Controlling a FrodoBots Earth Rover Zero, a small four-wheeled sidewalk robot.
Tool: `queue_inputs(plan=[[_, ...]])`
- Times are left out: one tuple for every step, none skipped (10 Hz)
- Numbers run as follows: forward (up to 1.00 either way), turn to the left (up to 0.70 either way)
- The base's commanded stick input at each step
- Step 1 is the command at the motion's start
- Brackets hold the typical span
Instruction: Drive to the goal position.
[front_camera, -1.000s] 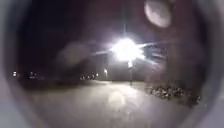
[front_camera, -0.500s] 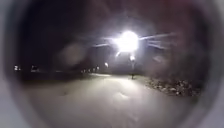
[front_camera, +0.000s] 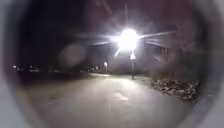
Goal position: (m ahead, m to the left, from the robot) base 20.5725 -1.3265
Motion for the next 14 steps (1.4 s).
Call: queue_inputs(plan=[[1.00, 0.10], [1.00, 0.06], [1.00, 0.04], [1.00, 0.04], [1.00, 0.04], [1.00, 0.04], [1.00, 0.04], [1.00, 0.04], [1.00, 0.04], [1.00, 0.04], [1.00, 0.04], [1.00, 0.04], [1.00, 0.04], [1.00, 0.04]])
